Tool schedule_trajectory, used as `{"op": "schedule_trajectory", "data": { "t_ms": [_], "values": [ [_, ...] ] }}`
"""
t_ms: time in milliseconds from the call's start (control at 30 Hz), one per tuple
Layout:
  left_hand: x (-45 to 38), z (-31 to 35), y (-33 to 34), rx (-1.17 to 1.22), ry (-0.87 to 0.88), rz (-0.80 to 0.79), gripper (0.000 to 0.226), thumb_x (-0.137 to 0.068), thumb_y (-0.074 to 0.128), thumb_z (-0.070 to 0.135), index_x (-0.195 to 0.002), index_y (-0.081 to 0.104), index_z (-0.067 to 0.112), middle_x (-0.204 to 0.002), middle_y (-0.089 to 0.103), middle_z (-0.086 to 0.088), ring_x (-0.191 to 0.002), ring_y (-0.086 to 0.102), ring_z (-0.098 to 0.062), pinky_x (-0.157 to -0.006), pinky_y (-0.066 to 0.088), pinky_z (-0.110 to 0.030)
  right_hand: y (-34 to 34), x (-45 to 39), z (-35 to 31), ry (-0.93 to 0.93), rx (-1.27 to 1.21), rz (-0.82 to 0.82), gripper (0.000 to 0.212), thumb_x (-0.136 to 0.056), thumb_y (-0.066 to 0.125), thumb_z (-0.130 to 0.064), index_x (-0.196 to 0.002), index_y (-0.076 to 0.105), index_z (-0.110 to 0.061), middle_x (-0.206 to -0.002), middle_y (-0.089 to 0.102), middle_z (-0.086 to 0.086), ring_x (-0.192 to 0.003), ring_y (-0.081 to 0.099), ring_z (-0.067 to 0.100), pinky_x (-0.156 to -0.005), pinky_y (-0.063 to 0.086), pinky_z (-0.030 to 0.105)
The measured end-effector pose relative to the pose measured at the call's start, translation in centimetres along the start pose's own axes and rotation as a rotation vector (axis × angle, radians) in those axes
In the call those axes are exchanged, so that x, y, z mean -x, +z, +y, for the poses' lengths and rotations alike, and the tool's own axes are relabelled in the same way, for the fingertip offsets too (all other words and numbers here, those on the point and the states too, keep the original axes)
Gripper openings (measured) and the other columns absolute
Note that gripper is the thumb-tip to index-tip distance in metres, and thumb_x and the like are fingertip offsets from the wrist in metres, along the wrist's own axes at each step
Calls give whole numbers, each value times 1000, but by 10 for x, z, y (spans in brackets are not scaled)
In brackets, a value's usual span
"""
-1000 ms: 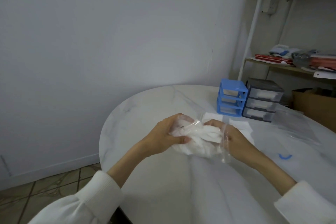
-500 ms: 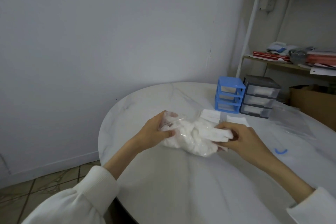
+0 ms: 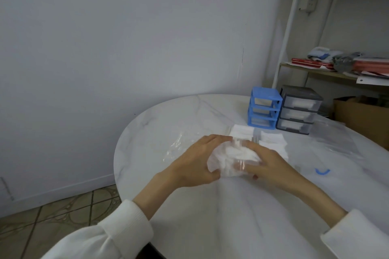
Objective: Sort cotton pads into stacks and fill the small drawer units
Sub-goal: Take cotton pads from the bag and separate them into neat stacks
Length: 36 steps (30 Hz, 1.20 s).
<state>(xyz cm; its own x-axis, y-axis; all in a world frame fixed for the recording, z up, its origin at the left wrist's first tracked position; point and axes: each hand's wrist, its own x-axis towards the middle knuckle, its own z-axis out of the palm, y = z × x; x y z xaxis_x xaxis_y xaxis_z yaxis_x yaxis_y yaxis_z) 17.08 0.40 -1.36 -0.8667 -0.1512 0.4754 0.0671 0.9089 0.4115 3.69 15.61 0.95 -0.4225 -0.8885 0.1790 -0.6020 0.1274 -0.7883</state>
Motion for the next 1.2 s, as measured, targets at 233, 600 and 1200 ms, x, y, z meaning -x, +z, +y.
{"op": "schedule_trajectory", "data": {
  "t_ms": [233,600,1200],
  "values": [
    [2,-1,7,150,-7,29,63,-74,68,14,-134,47,16,-128,55,4,-115,49,-5,-96,37,-12,20,-10,7,-36,177,90,31,-74,72,-20,-82,53,-43,-79,60,-18,-82,59,10,-72,47,25],
    [1,-3,-3,-243,-150,-58,73,-81,56,10,-145,25,27,-152,25,10,-144,4,-5,-113,-15,-42,-23,11,18,-21,199,83,22,-74,69,-4,-79,61,-23,-78,63,-3,-68,52,4,-58,37,11],
    [-25,63,40,-74,44,-34,26,-89,55,19,-114,55,11,-112,58,1,-103,48,-14,-86,39,-25,-57,49,22,139,-90,-13,31,-79,54,-50,-82,55,-19,-70,57,-18,-67,52,-1,-65,39,14]
  ]
}}
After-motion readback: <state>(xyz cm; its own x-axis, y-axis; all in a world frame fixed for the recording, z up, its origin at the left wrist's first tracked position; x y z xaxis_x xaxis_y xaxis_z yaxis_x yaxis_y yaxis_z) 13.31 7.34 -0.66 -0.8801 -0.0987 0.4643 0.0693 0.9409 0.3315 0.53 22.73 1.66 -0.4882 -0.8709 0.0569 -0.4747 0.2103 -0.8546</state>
